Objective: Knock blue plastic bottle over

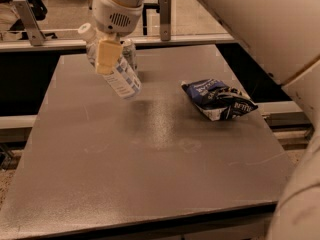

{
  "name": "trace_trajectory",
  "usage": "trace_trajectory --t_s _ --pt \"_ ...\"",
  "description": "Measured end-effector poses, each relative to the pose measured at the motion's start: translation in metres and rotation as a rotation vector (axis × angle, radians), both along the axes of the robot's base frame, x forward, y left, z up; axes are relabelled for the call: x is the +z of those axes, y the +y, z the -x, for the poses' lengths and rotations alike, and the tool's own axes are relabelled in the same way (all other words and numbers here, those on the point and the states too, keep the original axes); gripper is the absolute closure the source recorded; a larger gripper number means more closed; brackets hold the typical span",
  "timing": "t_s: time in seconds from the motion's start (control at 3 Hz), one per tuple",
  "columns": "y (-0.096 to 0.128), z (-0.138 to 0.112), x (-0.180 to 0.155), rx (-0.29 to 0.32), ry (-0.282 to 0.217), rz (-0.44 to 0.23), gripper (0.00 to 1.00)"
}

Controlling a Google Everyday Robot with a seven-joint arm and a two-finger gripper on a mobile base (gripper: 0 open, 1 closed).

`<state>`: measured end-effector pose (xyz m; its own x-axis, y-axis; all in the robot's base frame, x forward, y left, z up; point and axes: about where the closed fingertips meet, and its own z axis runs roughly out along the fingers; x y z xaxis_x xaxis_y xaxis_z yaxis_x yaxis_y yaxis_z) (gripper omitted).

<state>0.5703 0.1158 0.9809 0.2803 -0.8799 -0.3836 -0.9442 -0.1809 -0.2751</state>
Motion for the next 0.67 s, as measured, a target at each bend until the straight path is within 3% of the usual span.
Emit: trace_trajectory --t_s 0.33,0.67 --pt "-0.0238 0.0054 -0.0155 0.068 0.014 0.132 1.0" --pt "-0.0327 0.0044 -0.0248 0.1 0.017 0.194 1.0"
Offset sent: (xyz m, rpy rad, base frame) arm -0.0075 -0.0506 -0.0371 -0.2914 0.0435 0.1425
